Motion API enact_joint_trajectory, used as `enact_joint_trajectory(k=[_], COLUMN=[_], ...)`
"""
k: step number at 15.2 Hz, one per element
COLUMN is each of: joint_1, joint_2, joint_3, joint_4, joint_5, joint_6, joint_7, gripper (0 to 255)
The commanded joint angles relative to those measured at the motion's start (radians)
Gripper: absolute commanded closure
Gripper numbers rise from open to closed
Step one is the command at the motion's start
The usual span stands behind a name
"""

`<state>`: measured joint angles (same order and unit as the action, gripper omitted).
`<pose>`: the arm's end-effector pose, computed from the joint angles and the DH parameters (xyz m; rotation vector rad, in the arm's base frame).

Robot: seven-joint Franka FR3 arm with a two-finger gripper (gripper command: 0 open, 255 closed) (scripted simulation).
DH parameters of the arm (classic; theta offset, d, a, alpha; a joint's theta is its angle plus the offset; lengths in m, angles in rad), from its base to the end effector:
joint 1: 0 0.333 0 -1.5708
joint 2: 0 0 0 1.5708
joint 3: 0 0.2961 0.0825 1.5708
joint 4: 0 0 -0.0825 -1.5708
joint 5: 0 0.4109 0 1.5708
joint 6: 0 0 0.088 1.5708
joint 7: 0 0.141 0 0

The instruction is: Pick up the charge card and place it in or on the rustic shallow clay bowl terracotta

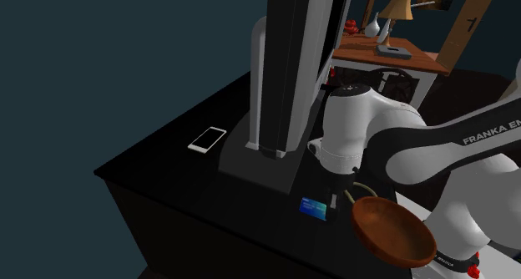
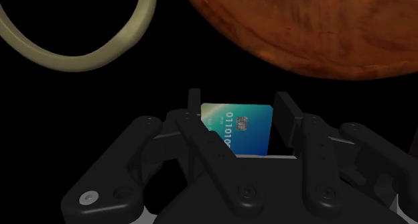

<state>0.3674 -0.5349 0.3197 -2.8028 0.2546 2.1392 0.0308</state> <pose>0.2808 0.2212 0.2697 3.0503 0.6973 -0.2255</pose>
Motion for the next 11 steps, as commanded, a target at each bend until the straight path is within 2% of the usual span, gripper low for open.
enact_joint_trajectory(k=[1,11], joint_1=[0.002,0.0], joint_2=[0.001,-0.091], joint_3=[0.001,-0.028], joint_4=[-0.004,0.077], joint_5=[0.002,-0.018], joint_6=[0.001,-0.172], joint_7=[-0.001,0.005], gripper=[255,255])
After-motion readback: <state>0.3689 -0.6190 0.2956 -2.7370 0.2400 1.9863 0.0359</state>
